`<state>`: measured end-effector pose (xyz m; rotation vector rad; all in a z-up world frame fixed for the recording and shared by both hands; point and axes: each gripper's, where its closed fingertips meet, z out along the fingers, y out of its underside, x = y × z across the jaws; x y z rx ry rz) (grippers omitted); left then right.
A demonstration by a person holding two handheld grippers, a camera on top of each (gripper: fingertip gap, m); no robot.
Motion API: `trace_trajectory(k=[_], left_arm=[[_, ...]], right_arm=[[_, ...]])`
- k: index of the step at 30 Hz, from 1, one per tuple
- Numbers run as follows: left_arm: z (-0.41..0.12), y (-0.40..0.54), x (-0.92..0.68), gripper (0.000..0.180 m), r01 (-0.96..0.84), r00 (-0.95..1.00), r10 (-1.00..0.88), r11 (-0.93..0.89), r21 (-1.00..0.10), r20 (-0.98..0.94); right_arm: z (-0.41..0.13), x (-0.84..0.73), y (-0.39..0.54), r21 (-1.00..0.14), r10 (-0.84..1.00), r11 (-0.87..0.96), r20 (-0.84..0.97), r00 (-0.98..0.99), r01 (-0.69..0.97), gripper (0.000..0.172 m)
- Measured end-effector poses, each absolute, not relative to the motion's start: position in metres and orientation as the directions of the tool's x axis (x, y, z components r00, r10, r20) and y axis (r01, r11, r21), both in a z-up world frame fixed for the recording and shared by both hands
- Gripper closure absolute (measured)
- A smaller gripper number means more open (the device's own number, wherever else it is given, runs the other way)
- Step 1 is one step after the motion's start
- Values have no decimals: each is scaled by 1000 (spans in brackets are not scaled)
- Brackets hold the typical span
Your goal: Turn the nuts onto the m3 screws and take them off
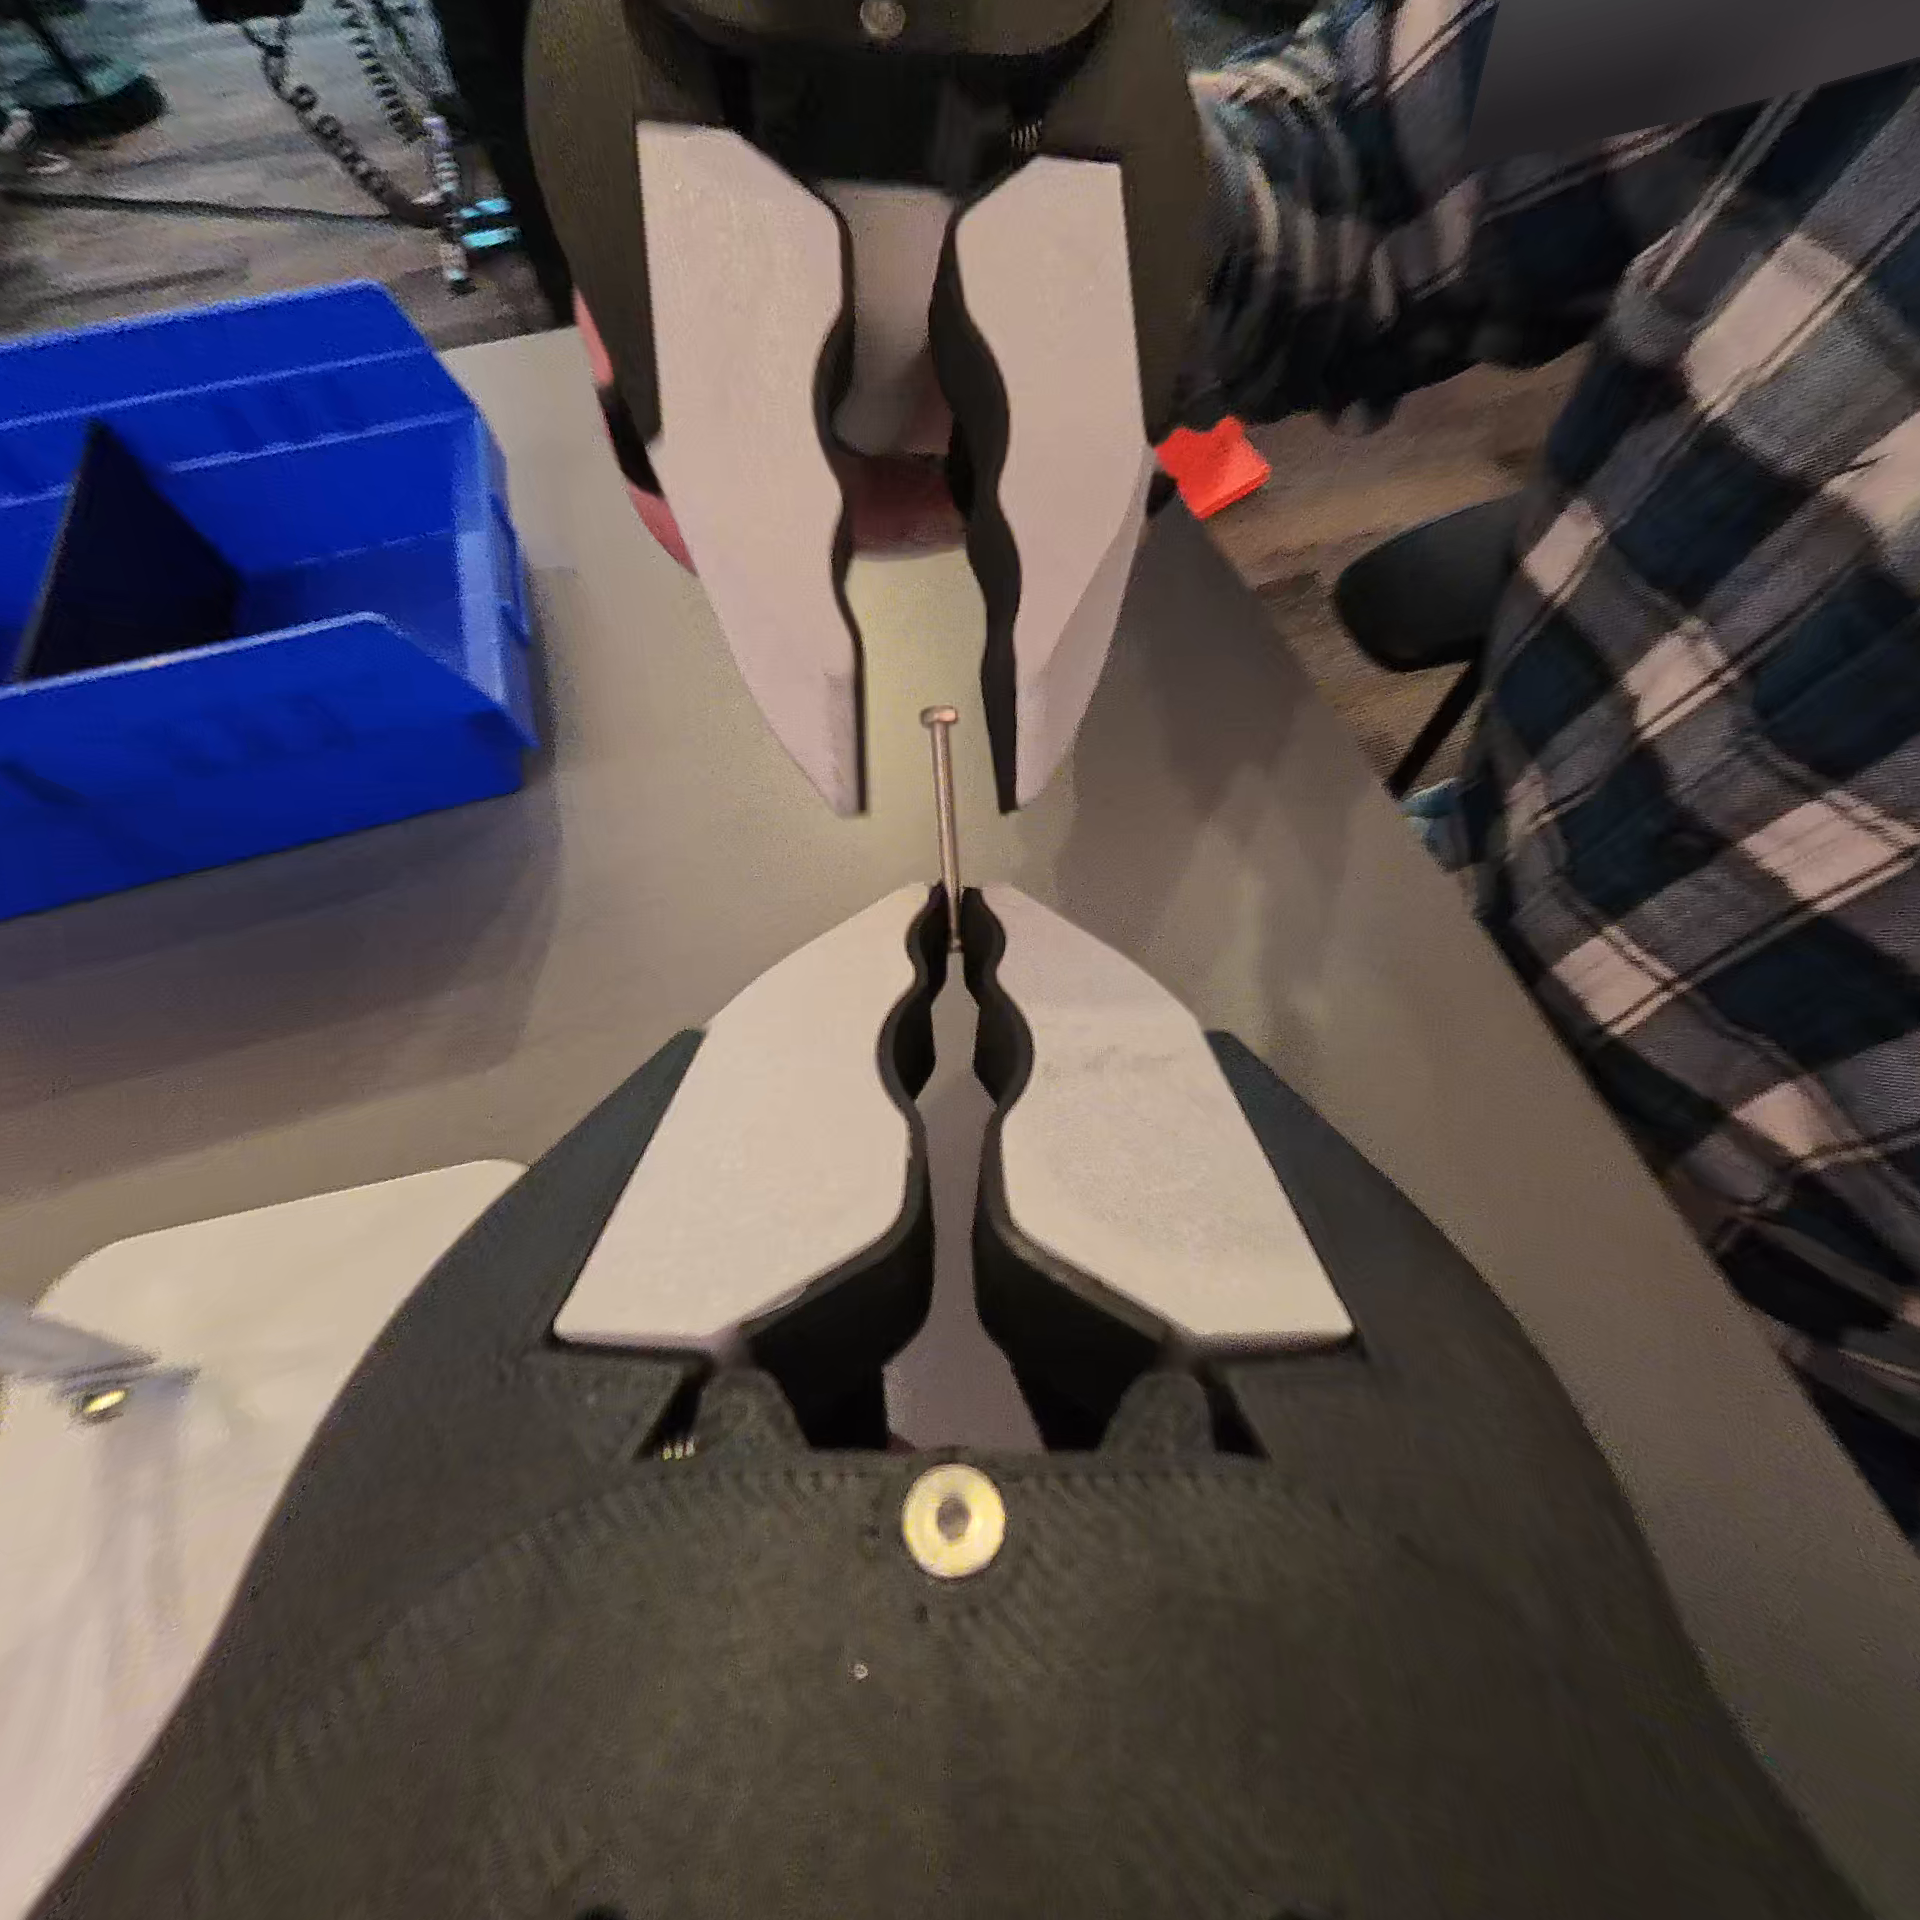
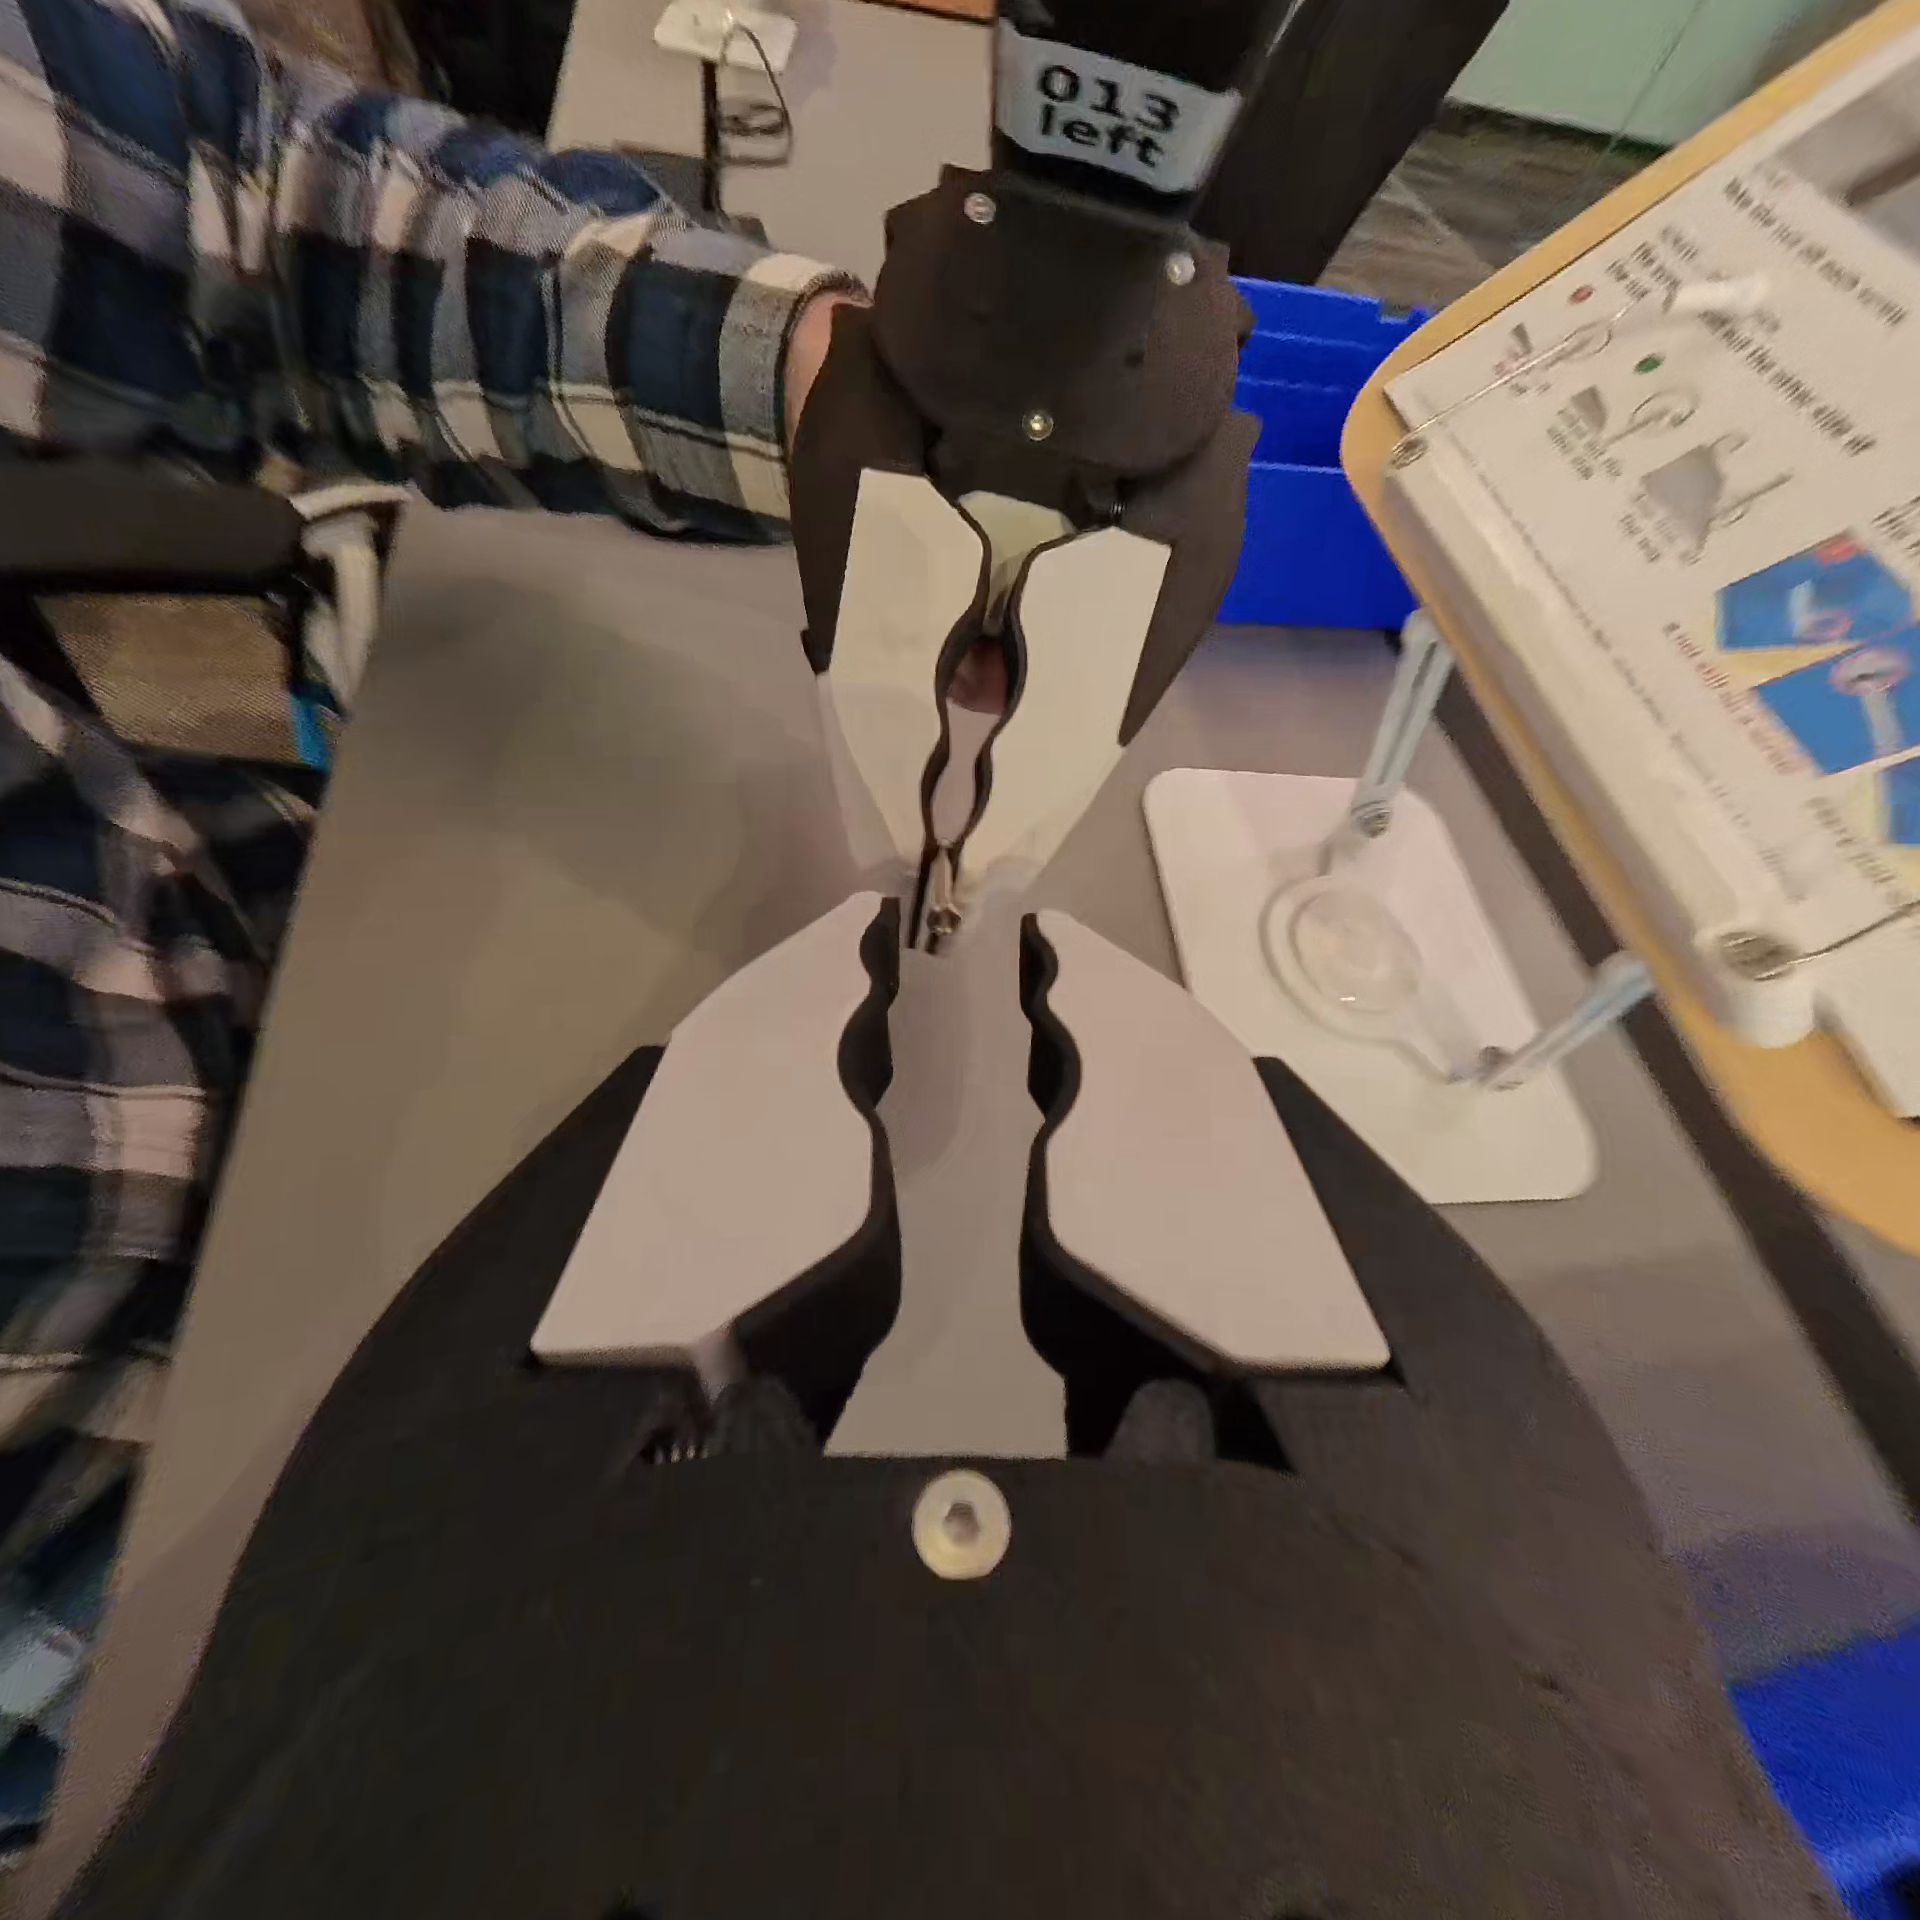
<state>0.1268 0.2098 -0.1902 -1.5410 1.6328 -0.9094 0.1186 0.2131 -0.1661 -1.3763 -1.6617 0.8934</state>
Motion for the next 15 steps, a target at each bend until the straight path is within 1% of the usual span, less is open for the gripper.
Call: trace_trajectory(k=[3,5,9,12,15], left_arm=[[-191,213,127,178,-538,-15,-995,87,-839,-94],[-192,216,127,178,-551,5,-993,93,-829,-115],[-193,217,126,178,-572,4,-991,108,-813,-134],[-190,212,125,178,-553,-34,-996,84,-829,-79],[-188,201,125,178,-519,-124,-992,34,-854,36]], right_arm=[[-170,116,212,-904,994,79,41,-97,420,158],[-172,115,214,-903,996,62,28,-87,424,167],[-172,114,213,-899,995,86,59,-74,429,167],[-169,114,210,-881,982,188,153,-115,433,167],[-169,115,204,-798,923,385,333,-195,463,167]])
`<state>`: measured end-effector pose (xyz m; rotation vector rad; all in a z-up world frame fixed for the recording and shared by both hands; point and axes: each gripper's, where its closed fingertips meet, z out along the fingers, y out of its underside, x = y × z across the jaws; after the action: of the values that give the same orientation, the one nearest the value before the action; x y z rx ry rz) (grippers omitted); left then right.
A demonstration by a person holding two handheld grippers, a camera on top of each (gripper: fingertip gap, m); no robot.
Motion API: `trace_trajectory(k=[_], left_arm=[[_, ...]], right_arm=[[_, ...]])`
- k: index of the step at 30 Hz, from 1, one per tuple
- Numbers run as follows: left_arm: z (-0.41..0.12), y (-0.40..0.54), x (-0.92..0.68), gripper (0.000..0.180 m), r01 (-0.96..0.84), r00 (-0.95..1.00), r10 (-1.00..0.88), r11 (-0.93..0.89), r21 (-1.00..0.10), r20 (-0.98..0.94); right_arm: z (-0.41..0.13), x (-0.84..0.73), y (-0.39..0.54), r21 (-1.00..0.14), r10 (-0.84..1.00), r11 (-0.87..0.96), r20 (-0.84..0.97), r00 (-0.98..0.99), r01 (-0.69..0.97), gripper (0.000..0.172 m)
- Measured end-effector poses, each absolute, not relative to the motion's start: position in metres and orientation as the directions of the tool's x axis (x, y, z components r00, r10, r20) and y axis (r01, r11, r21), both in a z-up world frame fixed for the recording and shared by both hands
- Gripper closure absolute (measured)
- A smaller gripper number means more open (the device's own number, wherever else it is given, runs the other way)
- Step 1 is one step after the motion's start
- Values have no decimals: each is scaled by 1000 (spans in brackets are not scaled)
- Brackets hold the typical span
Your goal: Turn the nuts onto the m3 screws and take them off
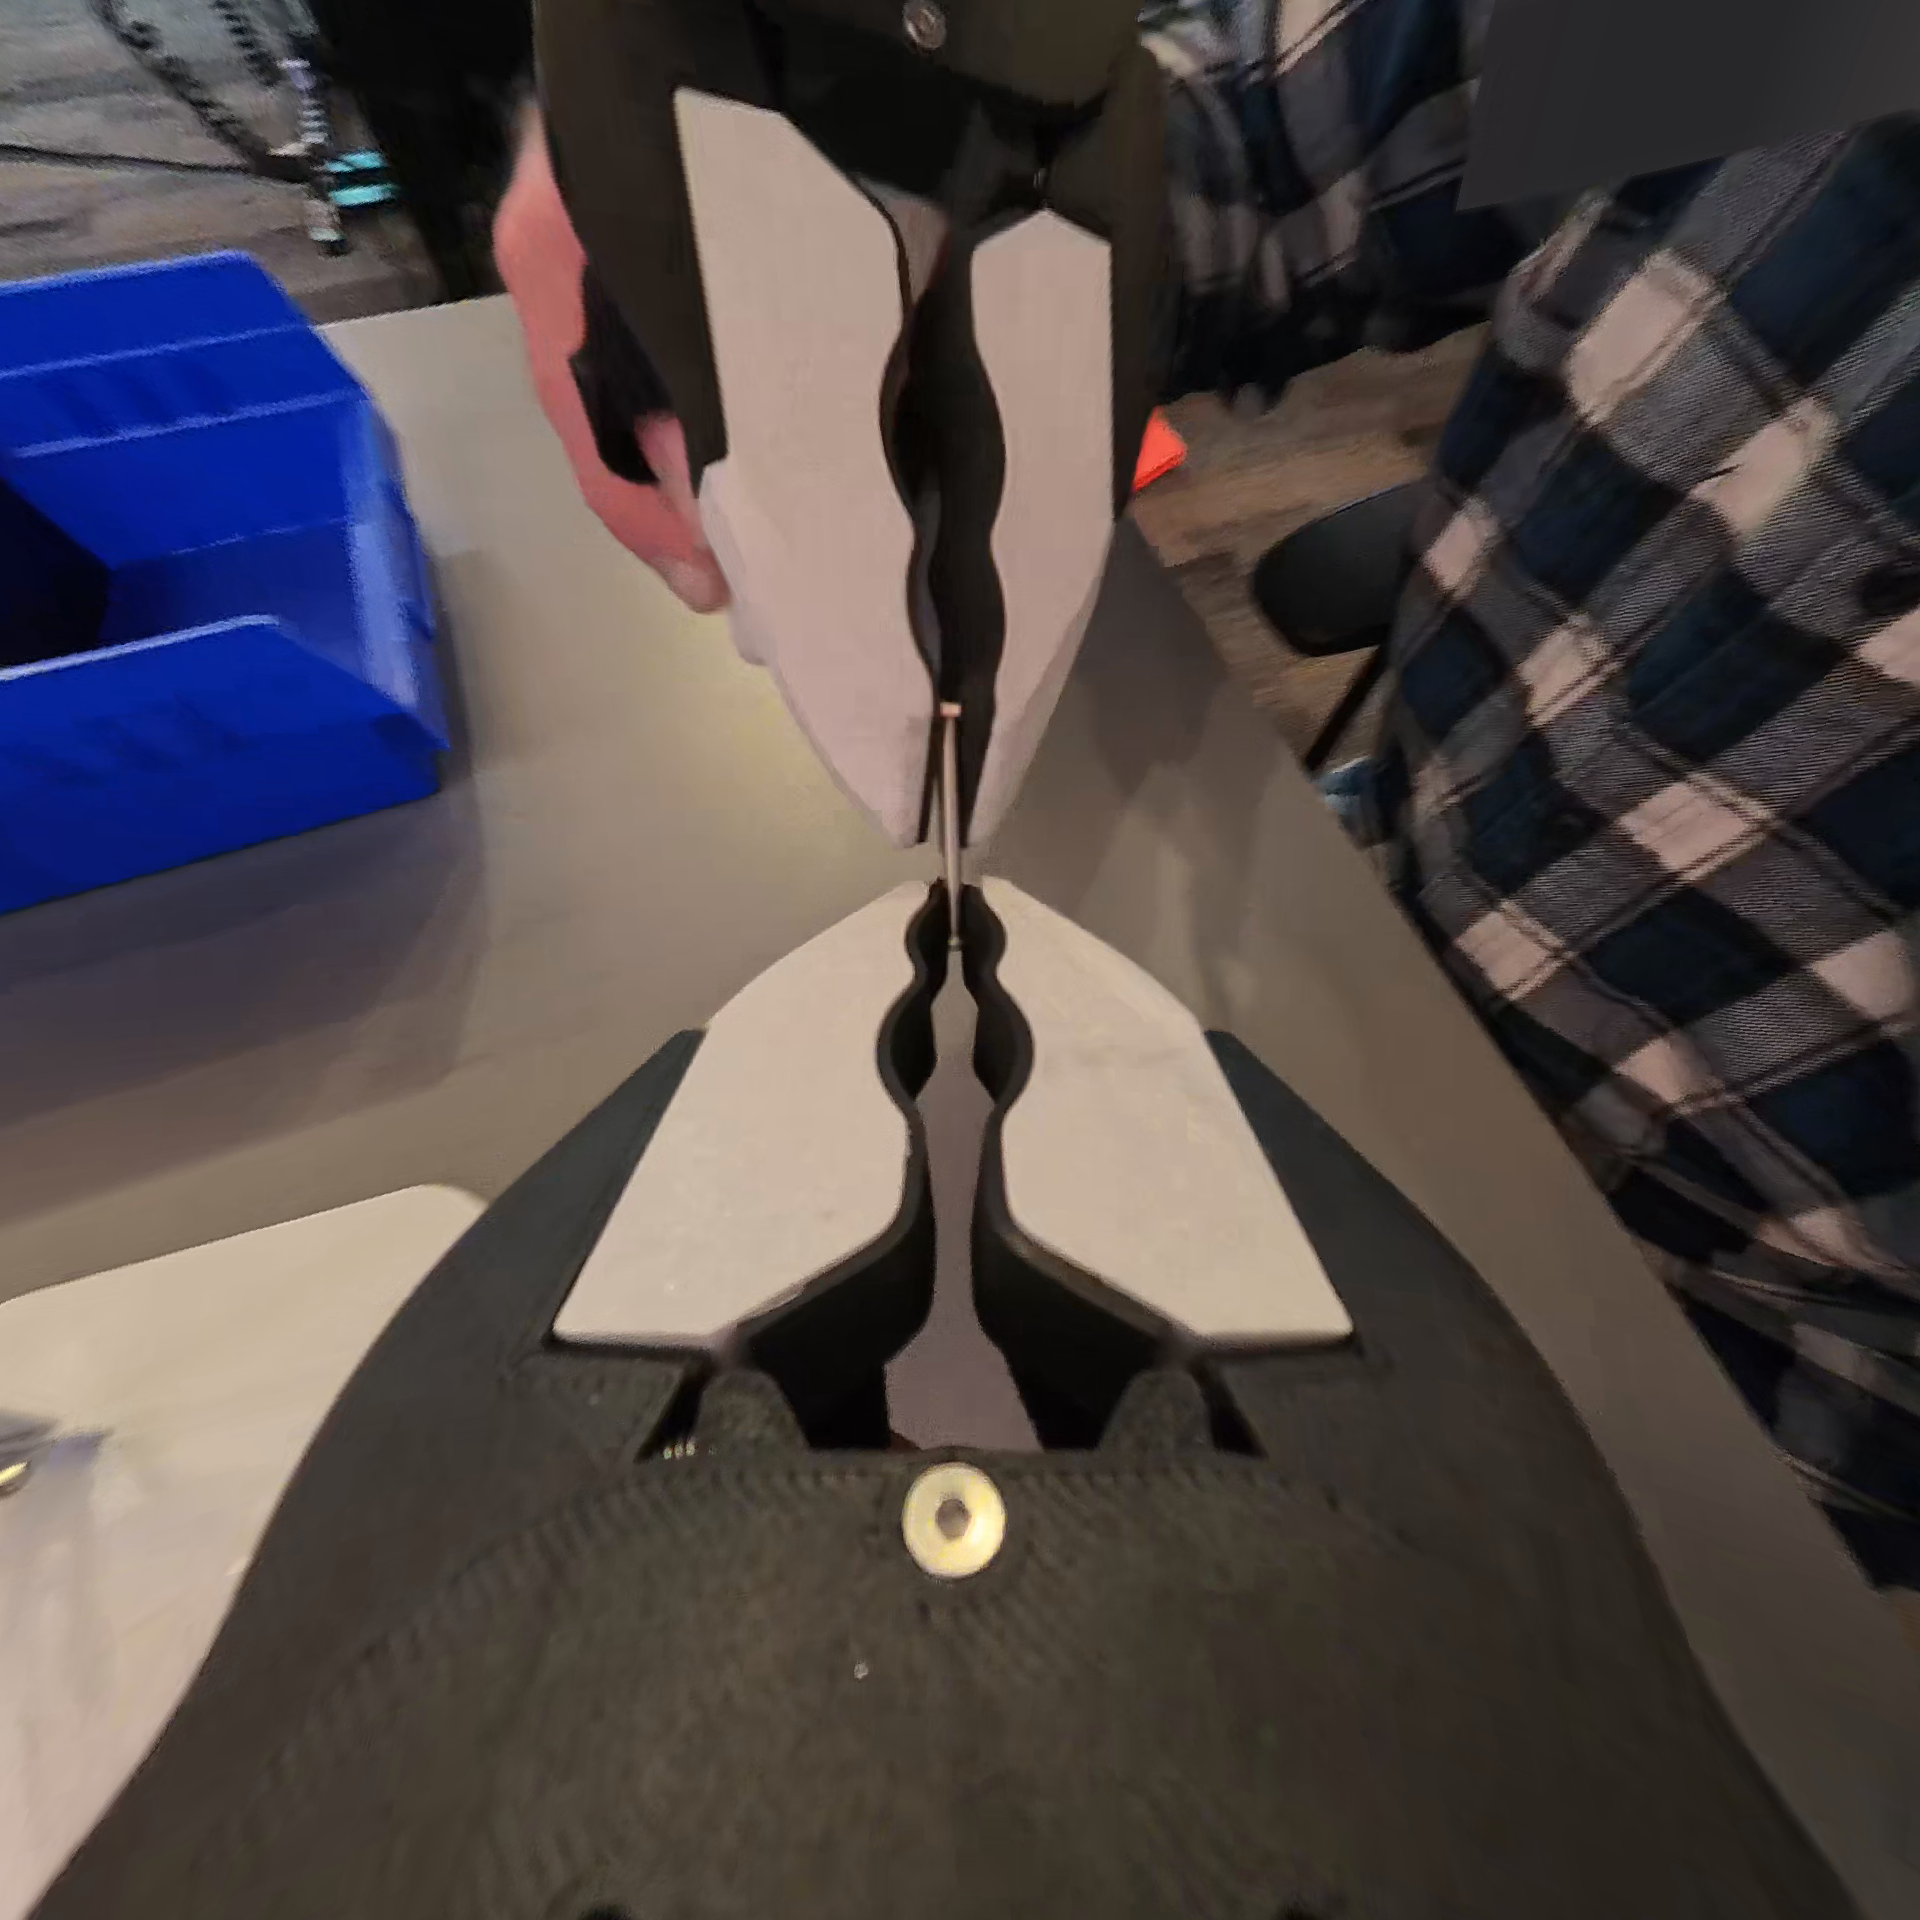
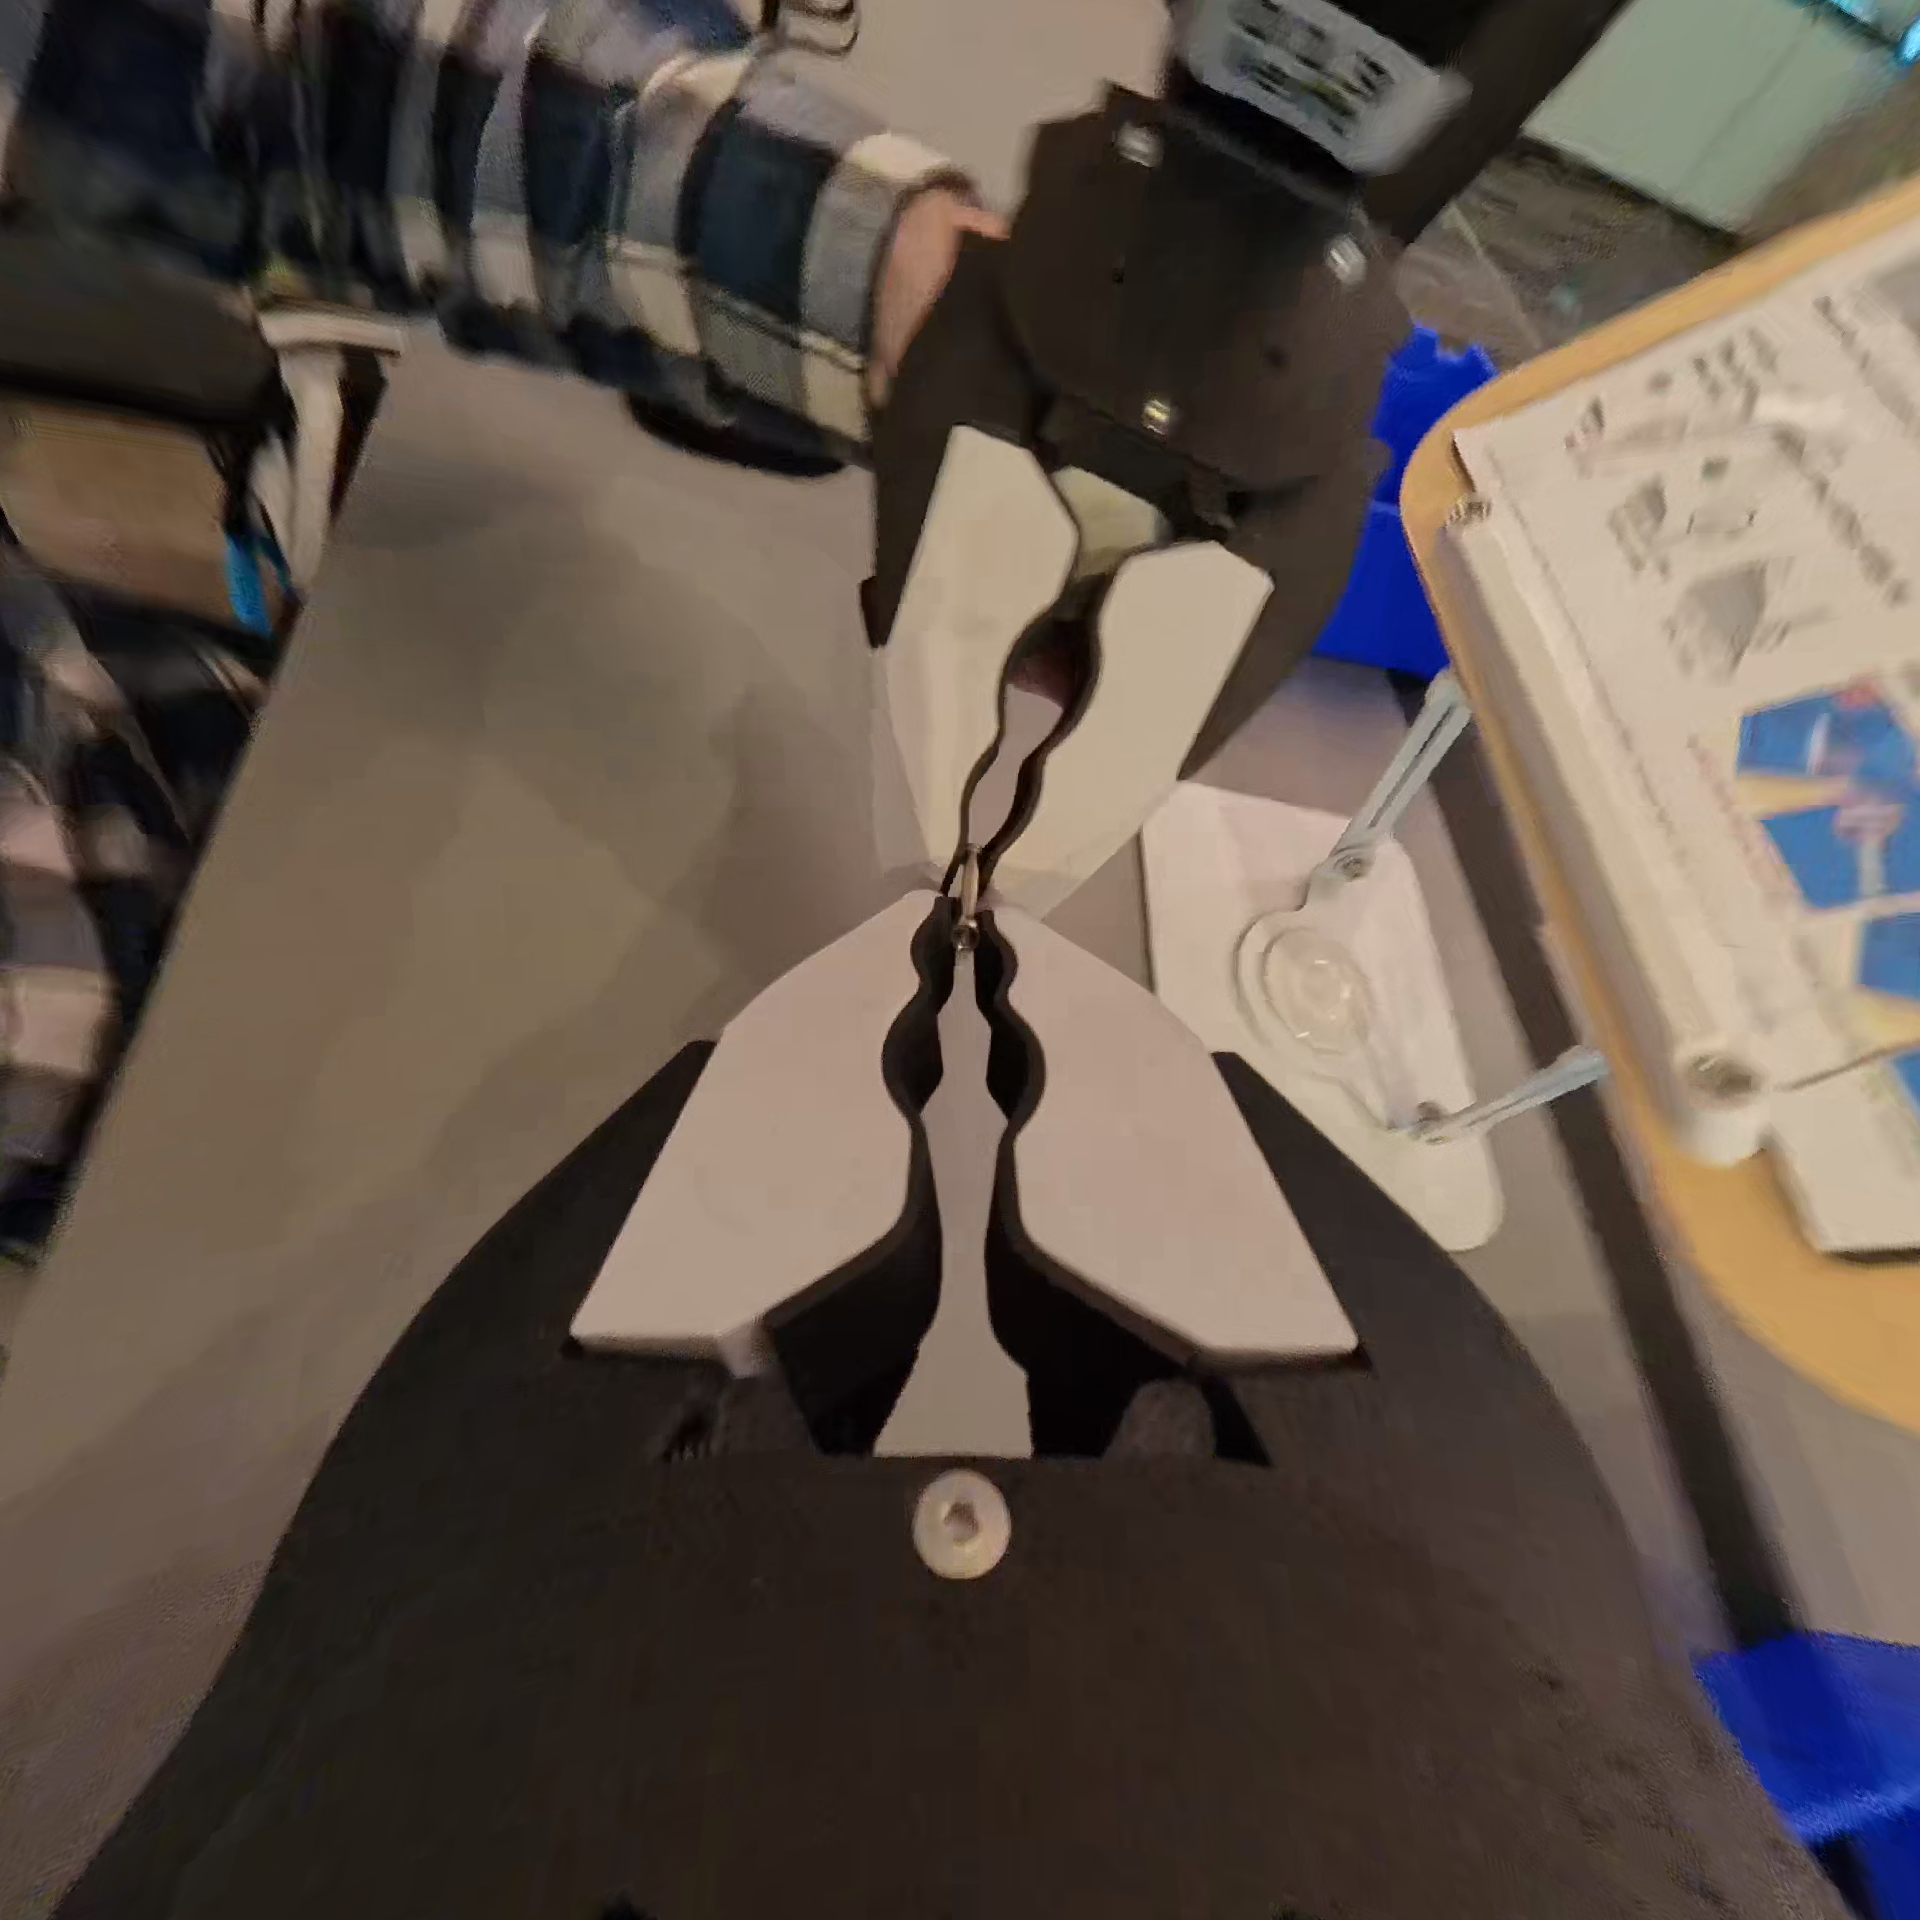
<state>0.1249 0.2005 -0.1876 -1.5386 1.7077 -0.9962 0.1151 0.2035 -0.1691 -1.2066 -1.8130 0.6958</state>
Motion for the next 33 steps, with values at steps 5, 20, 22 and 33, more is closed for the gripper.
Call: trace_trajectory(k=[5,20,22,33], left_arm=[[-193,171,122,177,-515,-345,-880,-114,-850,327],[-205,159,126,178,-482,-453,-747,-253,-839,486],[-205,161,127,177,-476,-441,-771,-234,-848,460],[-205,194,135,149,-479,-164,-972,-72,-875,170]], right_arm=[[-179,117,189,-490,674,732,624,-396,473,168],[-190,121,182,-99,313,909,804,-506,405,167],[-189,121,183,-175,384,888,788,-481,424,168],[-187,125,202,-476,677,713,657,-332,515,168]])
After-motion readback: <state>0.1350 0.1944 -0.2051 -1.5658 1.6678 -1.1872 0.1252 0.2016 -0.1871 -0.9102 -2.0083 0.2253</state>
